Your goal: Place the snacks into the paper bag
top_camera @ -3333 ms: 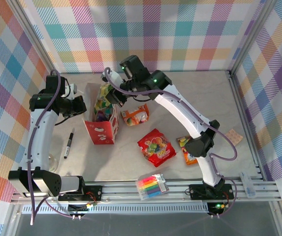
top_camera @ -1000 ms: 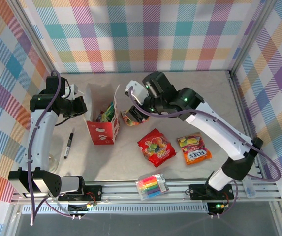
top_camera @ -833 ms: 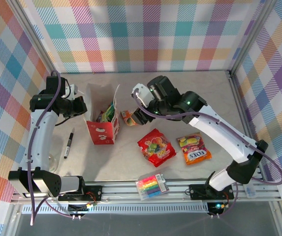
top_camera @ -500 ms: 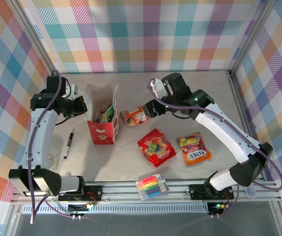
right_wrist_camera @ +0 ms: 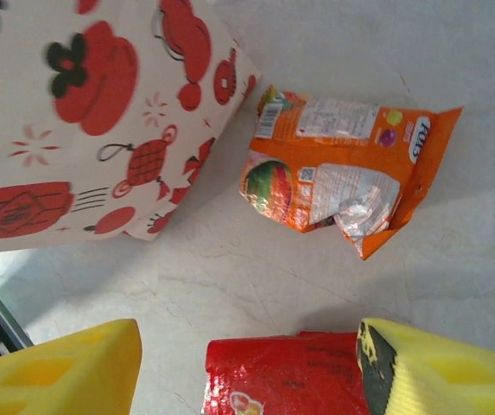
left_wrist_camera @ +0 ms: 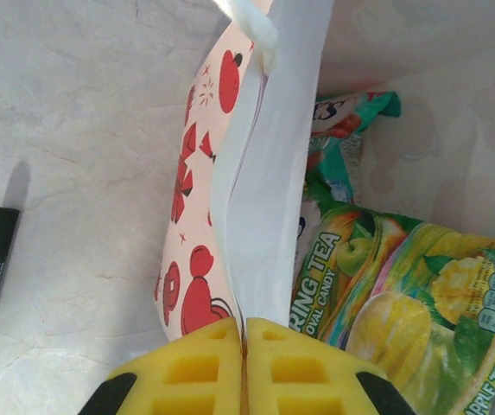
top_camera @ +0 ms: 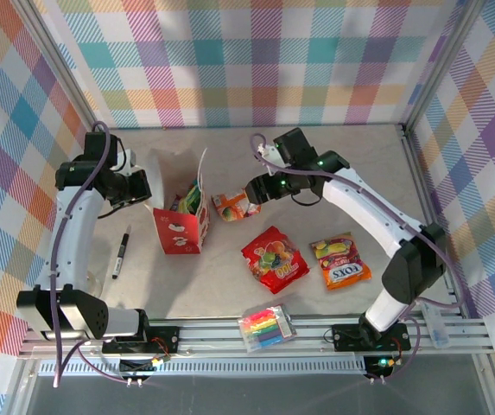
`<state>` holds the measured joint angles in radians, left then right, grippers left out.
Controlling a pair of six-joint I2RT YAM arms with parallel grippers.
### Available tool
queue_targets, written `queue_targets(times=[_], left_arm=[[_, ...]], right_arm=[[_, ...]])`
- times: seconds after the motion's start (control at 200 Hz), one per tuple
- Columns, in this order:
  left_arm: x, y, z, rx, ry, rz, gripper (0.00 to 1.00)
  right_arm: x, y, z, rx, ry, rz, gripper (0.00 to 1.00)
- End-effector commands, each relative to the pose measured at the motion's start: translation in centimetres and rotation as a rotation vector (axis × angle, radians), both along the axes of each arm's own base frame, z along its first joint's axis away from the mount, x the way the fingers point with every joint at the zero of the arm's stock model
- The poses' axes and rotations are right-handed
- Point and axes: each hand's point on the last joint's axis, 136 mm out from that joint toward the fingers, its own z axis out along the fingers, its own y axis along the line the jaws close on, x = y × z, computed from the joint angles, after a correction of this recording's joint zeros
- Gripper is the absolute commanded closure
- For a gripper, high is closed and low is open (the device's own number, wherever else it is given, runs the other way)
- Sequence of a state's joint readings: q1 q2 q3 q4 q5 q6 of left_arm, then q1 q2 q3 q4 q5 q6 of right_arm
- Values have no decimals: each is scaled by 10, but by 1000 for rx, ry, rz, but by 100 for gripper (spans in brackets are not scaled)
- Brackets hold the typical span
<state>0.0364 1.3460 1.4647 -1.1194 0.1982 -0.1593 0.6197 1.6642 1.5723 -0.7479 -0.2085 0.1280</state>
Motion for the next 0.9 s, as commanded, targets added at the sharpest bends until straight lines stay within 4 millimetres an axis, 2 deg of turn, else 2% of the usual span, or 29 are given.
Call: queue_targets(times=[0.0, 0.21, 0.425, 0.645, 0.895], left_arm=[[-7, 8, -3, 28, 40, 11, 93], [-9, 9, -2, 34, 39, 9, 92], [-8, 8, -4, 31, 43, 7, 91], [-7, 9, -5, 34, 46, 1, 90], [-9, 9, -6, 42, 48, -12, 89]], right_arm=[[4, 3, -23, 11, 89, -21, 34], [17, -3, -65, -31, 190, -80, 33], [32, -6, -102, -29, 289, -134, 29], [40, 4, -122, 10, 338, -133, 26], [58, 16, -140, 115, 412, -171, 23]])
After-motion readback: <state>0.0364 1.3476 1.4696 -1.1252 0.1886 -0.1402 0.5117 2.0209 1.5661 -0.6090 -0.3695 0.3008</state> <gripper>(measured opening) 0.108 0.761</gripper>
